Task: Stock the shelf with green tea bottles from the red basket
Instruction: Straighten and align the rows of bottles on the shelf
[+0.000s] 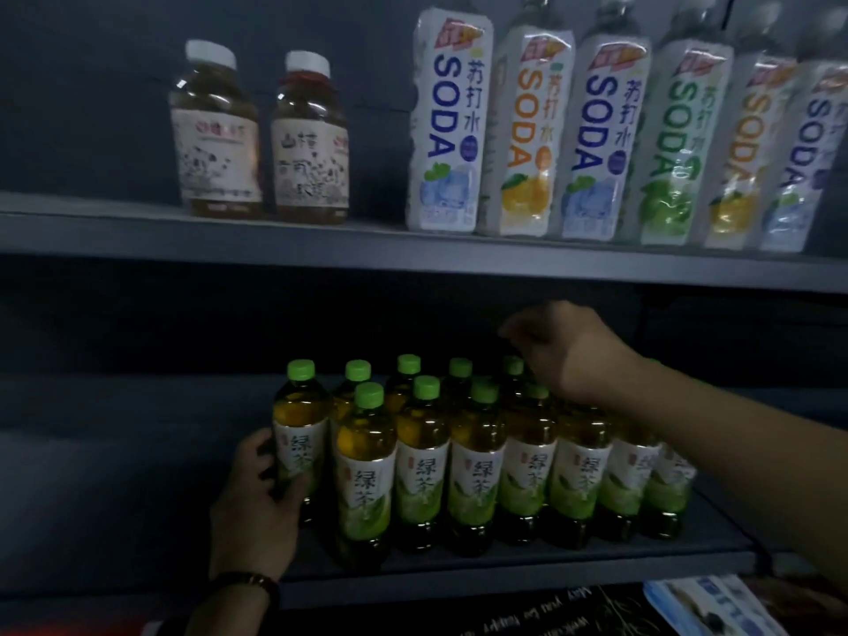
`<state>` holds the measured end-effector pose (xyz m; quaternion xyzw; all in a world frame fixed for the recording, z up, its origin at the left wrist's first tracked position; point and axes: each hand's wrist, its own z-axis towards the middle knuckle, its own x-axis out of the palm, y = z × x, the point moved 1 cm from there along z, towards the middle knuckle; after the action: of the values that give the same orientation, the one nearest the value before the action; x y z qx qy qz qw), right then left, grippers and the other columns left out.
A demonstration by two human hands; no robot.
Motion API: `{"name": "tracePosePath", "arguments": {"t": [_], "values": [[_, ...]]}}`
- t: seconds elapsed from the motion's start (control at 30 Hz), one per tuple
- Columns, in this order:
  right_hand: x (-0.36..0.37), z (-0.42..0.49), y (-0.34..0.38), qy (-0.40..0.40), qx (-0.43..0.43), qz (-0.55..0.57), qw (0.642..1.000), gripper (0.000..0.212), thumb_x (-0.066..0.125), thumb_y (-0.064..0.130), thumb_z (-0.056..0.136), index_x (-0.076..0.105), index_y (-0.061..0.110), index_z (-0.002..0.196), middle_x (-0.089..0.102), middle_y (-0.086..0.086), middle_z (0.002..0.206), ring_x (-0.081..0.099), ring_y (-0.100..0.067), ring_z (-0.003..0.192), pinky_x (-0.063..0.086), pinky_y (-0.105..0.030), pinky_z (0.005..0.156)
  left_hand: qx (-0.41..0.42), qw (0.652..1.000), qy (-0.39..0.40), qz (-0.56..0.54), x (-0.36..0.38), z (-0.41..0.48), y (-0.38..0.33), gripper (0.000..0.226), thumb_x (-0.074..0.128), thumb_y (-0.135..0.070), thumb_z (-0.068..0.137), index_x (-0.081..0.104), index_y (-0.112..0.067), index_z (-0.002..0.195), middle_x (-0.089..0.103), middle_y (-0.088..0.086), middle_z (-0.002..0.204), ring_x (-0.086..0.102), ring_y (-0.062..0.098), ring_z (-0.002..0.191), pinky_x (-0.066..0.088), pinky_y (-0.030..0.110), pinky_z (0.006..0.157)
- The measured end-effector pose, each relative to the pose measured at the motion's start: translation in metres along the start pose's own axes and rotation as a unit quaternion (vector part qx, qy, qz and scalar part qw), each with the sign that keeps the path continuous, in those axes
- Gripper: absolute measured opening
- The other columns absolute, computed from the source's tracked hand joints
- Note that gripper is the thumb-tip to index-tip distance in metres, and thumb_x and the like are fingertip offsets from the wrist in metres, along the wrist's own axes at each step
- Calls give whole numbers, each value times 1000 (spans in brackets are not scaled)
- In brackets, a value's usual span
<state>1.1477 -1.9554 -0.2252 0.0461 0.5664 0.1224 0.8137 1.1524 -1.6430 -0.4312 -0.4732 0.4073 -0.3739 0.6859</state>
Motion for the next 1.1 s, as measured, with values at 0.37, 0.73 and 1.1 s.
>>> {"name": "tracePosePath", "arguments": {"t": [0.37, 0.73, 1.1], "values": [[-53, -38, -142, 60, 76, -39, 994, 20, 63, 26, 102, 75, 29, 118, 72, 0, 115, 69, -23, 100, 61, -34, 86, 222, 954, -70, 187, -2, -51, -92, 23, 67, -49, 92, 69, -27, 101, 74, -3, 95, 72, 19, 80, 61, 38, 75], [-32, -13, -176, 61, 87, 24, 994, 26, 63, 26, 100, 73, 30, 123, 72, -11, 116, 68, -34, 106, 56, -39, 87, 321, 897, 179, 246, 156, -85, -227, 23, 55, -26, 107, 74, -29, 119, 58, -18, 113, 59, 3, 101, 56, 26, 91], [-23, 17, -195, 158, -7, 2, 987, 44, 61, 28, 101, 59, 46, 142, 65, 5, 141, 55, -27, 135, 33, -53, 121, 190, 906, 190, 326, 228, -39, -233, 39, 63, -23, 103, 63, -26, 142, 68, 2, 136, 64, 18, 122, 53, 37, 106]]}}
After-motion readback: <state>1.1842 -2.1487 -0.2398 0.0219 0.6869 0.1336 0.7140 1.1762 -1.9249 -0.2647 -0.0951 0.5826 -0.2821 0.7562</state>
